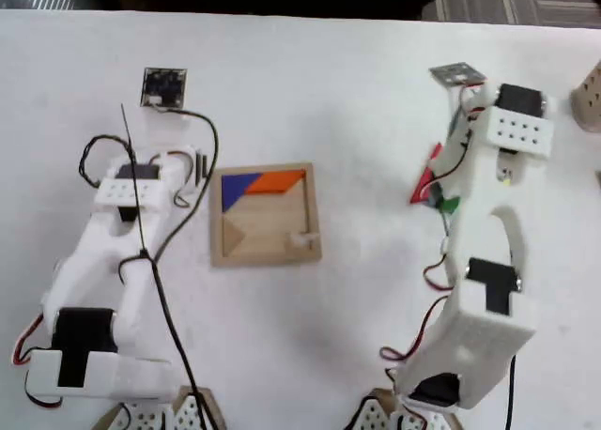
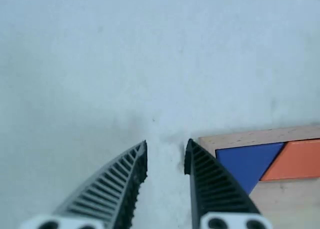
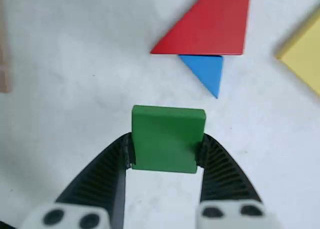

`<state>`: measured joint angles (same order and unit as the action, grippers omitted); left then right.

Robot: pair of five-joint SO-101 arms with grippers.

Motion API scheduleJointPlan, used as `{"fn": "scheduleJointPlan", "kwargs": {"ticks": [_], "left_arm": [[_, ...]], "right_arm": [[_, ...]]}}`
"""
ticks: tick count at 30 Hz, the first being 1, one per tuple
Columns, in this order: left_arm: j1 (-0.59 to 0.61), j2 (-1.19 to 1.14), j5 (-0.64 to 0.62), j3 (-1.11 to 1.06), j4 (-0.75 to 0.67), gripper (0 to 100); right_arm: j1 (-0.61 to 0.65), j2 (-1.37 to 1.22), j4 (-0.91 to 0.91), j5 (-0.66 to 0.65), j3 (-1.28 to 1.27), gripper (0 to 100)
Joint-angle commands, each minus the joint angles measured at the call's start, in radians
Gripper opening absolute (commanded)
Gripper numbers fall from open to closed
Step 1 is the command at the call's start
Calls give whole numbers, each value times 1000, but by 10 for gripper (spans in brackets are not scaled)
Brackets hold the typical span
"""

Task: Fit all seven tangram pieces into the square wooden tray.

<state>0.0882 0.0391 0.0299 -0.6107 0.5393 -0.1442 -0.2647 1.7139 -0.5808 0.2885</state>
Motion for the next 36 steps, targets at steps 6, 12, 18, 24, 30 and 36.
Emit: {"fn": "scheduleJointPlan", "kwargs": {"ticks": [6, 12, 18, 24, 30, 36], "left_arm": [[59, 4, 0, 69, -11, 142], [82, 4, 0, 72, -8, 143], [84, 4, 0, 72, -8, 143], [84, 4, 0, 75, -8, 143], [82, 4, 0, 75, -9, 143], [79, 4, 0, 75, -12, 143]], "right_arm": [[291, 113, -12, 176, -54, 31], [513, 10, -110, 299, -52, 31], [711, -131, -248, 347, -37, 31], [789, -259, -263, 341, 69, 33], [792, -381, -193, 339, 199, 202], [792, -446, -21, 311, 405, 242]]}}
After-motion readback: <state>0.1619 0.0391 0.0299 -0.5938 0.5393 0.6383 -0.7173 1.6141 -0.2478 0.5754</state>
